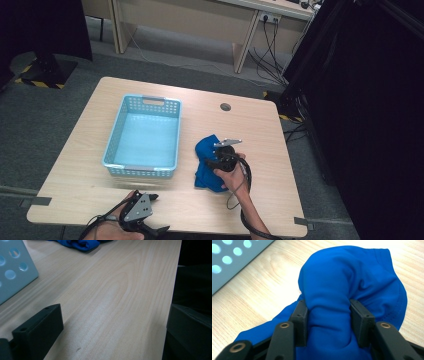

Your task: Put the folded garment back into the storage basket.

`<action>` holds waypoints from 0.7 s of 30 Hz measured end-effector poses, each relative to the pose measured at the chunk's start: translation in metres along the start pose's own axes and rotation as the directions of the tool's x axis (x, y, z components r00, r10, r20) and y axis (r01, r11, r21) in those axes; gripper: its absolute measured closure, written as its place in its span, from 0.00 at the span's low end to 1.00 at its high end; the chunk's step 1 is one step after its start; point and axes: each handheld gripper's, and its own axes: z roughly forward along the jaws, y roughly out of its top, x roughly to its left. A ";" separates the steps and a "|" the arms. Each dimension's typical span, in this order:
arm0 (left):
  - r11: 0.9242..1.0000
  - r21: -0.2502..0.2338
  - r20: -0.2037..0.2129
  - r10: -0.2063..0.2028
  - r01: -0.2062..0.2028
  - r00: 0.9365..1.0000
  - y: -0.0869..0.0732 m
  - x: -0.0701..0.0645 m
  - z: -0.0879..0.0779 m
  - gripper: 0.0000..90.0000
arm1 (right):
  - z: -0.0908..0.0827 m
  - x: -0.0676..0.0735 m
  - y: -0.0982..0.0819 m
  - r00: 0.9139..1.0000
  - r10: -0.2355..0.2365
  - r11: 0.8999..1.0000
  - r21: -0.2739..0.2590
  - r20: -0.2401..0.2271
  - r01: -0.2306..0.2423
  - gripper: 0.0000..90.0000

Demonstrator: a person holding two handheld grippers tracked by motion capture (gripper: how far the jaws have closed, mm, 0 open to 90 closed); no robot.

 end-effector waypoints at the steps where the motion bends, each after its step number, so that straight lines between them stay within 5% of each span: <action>1: 1.000 0.000 0.000 0.000 0.000 1.000 0.000 0.000 0.000 0.00 | 0.000 0.000 0.000 1.000 0.003 1.000 -0.002 0.000 -0.003 0.63; 21: 1.000 0.000 0.000 0.000 0.000 1.000 0.000 0.000 0.000 0.00 | -0.032 0.004 0.015 0.999 0.014 0.996 -0.087 -0.034 -0.017 0.66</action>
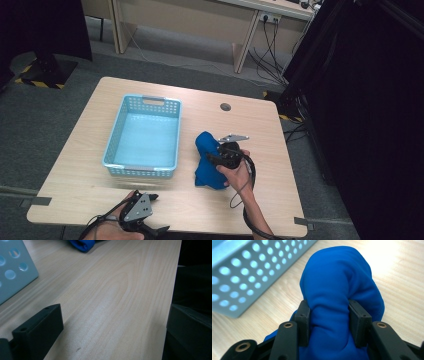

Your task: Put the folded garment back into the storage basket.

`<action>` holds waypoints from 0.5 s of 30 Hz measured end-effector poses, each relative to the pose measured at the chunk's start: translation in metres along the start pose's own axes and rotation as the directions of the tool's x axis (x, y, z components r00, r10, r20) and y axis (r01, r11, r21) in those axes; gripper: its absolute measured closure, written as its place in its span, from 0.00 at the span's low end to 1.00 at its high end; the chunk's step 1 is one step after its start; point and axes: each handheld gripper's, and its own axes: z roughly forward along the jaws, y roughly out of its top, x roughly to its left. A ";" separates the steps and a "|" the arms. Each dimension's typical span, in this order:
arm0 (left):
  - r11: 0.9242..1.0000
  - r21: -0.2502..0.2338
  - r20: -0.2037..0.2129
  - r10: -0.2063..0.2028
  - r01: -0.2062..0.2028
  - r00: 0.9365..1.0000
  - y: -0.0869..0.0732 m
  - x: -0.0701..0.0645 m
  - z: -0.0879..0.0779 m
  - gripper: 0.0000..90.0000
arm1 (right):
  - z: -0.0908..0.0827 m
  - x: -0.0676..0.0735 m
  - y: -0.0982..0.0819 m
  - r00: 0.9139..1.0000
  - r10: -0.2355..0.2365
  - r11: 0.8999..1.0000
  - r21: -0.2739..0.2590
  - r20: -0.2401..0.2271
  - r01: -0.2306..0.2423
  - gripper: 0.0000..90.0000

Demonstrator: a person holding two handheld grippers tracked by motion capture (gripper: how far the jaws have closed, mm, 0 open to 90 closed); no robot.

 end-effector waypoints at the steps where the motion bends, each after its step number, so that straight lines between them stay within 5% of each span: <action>1: 1.000 0.000 0.000 0.000 0.000 1.000 0.000 0.000 0.000 0.00 | -0.002 0.000 0.001 1.000 0.000 1.000 -0.005 -0.003 0.000 0.66; 15: 1.000 0.000 0.000 0.000 0.000 1.000 0.000 0.000 0.000 0.00 | -0.014 0.010 0.012 0.999 0.002 0.999 -0.032 -0.042 -0.003 0.66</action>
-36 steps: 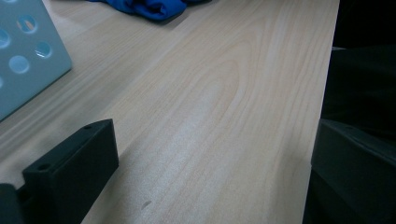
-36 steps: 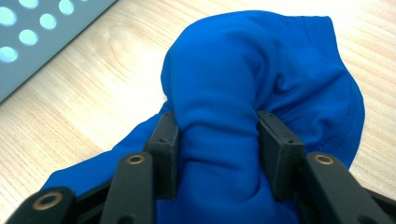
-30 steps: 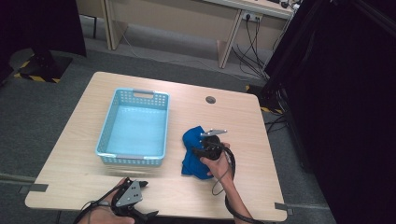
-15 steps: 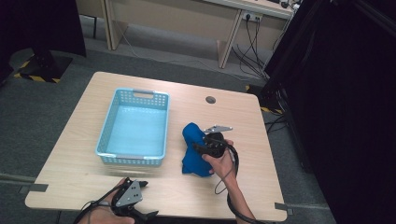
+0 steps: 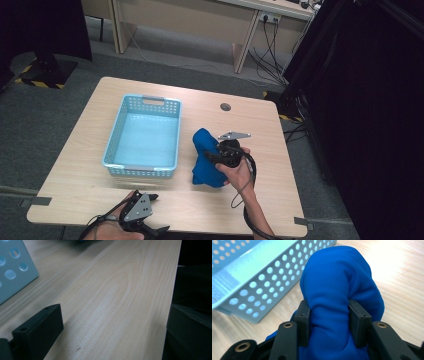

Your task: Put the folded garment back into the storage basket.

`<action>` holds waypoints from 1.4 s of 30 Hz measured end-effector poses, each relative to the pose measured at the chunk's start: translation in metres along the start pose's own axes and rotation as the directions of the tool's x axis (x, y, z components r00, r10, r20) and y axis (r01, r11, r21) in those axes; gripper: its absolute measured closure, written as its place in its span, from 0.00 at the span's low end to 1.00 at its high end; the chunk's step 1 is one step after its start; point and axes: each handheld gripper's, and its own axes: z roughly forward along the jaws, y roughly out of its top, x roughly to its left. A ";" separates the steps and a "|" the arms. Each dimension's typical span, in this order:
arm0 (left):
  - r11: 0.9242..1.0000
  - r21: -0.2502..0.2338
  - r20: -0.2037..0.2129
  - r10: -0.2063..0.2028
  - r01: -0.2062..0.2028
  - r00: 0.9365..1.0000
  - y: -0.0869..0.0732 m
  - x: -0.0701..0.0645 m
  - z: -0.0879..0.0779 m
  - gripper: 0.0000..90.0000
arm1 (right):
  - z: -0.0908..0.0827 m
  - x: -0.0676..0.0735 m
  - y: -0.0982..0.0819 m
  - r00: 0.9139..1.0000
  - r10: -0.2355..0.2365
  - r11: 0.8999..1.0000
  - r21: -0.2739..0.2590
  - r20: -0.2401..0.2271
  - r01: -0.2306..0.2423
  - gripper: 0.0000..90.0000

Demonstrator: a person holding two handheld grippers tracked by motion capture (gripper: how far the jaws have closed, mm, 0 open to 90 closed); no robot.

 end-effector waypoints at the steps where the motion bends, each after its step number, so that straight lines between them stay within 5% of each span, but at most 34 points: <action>1: 1.000 0.000 0.000 0.000 0.000 1.000 0.000 0.000 0.000 0.00 | -0.001 0.001 0.001 1.000 -0.003 1.000 0.001 -0.001 0.003 0.66; 23: 1.000 0.000 0.000 0.000 0.000 1.000 0.000 0.000 0.000 0.00 | -0.008 0.004 0.017 1.000 -0.001 1.000 -0.014 -0.019 0.001 0.66; 42: 1.000 0.000 0.001 -0.001 0.001 1.000 0.000 0.000 0.000 0.00 | -0.009 0.020 0.058 0.999 -0.026 0.999 -0.034 -0.039 0.024 0.66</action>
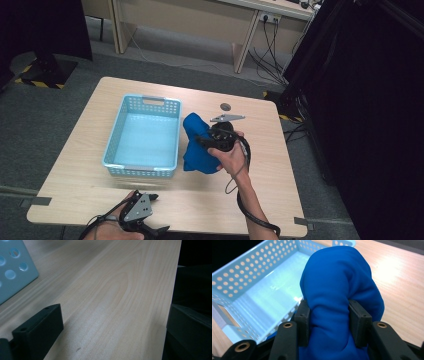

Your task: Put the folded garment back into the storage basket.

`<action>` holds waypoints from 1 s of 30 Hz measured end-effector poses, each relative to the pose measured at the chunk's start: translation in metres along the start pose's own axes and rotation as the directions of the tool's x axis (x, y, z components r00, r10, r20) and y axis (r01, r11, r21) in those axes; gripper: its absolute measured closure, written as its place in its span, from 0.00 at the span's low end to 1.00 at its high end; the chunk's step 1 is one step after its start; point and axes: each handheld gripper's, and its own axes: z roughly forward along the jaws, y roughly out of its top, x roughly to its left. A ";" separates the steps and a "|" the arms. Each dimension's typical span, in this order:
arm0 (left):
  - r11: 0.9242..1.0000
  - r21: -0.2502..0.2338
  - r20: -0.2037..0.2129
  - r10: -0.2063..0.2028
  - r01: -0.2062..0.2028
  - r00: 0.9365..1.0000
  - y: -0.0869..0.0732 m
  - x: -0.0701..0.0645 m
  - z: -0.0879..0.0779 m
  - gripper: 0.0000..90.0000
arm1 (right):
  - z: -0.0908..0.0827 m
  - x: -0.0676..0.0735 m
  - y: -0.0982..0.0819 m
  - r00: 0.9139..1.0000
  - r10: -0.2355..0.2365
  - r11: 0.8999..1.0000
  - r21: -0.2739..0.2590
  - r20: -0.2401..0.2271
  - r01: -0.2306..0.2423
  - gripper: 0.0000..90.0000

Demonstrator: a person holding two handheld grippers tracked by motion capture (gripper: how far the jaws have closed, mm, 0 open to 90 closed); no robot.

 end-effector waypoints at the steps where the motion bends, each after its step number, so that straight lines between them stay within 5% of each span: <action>1: 1.000 0.000 0.000 0.000 0.000 1.000 0.000 0.000 0.000 0.00 | 0.000 0.001 0.003 1.000 -0.003 1.000 0.000 0.000 0.003 0.66; 30: 1.000 0.000 0.000 0.001 -0.001 1.000 0.000 0.000 0.000 0.00 | 0.025 0.051 0.066 0.996 -0.048 0.999 0.012 -0.079 0.049 0.65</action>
